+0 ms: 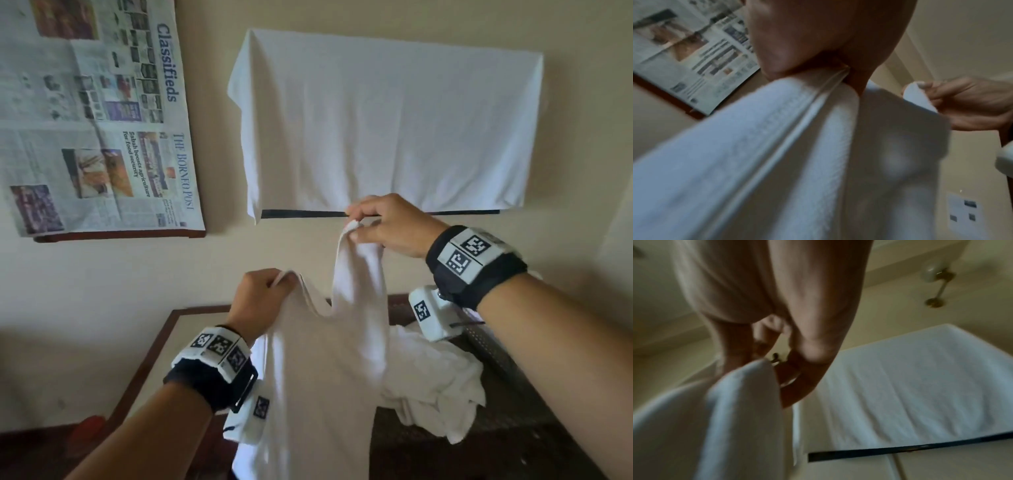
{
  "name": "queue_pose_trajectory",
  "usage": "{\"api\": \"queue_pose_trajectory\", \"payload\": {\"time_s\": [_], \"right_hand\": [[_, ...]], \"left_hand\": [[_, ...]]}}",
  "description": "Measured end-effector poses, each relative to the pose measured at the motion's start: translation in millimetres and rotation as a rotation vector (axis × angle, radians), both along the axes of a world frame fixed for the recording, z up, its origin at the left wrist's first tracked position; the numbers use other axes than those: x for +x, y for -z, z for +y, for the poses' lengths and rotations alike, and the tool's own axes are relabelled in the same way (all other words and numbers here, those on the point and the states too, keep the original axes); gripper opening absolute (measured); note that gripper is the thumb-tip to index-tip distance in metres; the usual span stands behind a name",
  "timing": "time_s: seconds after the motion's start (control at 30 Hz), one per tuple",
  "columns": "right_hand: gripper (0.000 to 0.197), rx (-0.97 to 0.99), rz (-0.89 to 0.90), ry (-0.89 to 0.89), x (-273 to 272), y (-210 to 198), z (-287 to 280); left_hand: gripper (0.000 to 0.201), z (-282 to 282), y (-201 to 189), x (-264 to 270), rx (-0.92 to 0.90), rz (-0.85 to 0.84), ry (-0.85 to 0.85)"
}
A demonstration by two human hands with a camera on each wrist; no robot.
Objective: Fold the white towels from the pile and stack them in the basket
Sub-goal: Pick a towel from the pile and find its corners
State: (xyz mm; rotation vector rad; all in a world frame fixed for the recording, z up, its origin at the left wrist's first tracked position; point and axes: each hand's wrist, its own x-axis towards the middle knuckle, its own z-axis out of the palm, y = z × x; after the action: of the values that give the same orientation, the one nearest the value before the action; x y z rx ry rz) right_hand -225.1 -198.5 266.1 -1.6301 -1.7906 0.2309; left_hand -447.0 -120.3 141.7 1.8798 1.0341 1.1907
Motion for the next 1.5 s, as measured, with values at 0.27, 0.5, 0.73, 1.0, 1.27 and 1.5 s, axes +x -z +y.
{"api": "queue_pose_trajectory", "payload": {"time_s": [0.27, 0.5, 0.73, 1.0, 1.27, 1.5], "right_hand": [[0.016, -0.118, -0.415, -0.160, -97.2, 101.3, 17.8], [0.013, 0.226, -0.262, -0.175, -147.8, 74.5, 37.4], [0.009, 0.444, -0.180, -0.137, -188.4, 44.1, 33.1], [0.008, 0.454, -0.080, 0.136, -182.1, 41.4, 22.0], [0.016, 0.295, -0.160, 0.425, -147.2, 68.4, 34.0], [0.019, -0.015, -0.151, 0.652, -114.7, 119.7, 38.6]], "left_hand": [[0.029, -8.2, -22.4, -38.6, 0.192, 0.162, 0.015], [0.029, 8.9, 22.1, -124.9, 0.129, 0.220, -0.257], [0.012, 18.2, 66.5, -186.1, -0.008, 0.312, -0.250], [0.017, 25.9, 112.3, -251.0, -0.140, 0.428, -0.340], [0.010, 22.3, 118.2, -297.5, -0.221, 0.545, -0.293], [0.047, -3.3, 99.1, -308.7, -0.047, 0.430, 0.093]]}}
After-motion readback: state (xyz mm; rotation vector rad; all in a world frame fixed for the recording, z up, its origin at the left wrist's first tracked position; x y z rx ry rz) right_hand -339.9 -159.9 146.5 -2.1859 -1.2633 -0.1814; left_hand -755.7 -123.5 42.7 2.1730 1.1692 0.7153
